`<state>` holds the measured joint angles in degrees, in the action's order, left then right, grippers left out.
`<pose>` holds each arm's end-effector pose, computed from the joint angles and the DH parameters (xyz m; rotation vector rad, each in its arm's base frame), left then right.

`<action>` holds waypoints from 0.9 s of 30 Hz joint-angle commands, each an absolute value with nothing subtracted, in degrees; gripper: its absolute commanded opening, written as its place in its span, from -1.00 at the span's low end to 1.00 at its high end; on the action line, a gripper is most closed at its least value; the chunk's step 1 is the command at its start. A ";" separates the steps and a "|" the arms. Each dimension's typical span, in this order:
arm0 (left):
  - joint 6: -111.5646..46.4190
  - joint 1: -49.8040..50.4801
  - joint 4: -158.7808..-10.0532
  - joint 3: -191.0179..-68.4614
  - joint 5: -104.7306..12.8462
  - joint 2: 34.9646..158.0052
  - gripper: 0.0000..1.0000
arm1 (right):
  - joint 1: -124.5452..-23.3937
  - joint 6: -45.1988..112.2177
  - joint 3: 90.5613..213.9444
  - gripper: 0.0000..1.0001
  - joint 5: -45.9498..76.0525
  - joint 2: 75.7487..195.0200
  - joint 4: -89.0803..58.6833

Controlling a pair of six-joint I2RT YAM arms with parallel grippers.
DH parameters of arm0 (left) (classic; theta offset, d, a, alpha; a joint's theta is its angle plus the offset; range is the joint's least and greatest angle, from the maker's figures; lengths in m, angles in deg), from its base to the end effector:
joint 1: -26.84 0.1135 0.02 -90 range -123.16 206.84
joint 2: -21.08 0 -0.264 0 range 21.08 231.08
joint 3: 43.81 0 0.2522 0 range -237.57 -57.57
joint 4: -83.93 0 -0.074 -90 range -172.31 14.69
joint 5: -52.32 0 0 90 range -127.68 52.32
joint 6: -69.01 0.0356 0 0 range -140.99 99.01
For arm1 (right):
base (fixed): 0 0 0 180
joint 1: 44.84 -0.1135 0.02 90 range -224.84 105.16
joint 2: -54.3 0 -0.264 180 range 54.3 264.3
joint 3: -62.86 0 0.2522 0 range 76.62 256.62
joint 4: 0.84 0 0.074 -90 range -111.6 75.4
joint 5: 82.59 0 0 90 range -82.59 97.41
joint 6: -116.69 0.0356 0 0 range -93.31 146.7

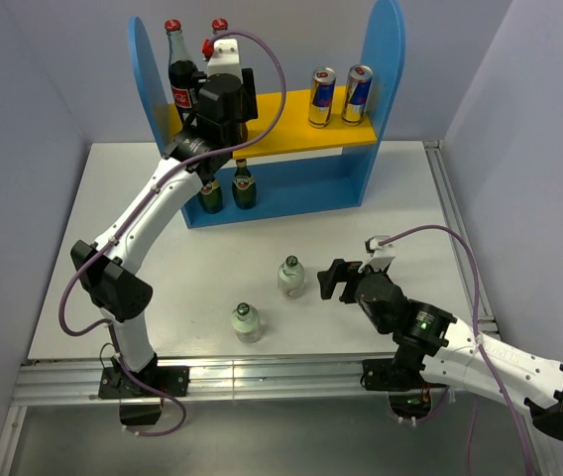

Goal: Place and organize the beverage onto the shelf

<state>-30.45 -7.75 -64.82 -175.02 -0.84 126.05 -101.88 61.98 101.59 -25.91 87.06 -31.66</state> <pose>0.3550 -0.2189 0.4711 -0.1260 1.6362 -0.0547 0.0942 0.1093 0.2390 -0.0017 1.9609 0.4885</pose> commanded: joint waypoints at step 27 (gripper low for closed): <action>-32.06 -14.37 -73.26 -160.86 4.33 111.44 0.99 | -102.06 62.55 101.84 1.00 -28.01 87.35 -30.07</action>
<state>-30.73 -11.44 -72.53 -163.65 1.34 116.82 -101.88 62.03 101.59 -26.15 87.21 -31.36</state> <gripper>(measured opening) 0.993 0.999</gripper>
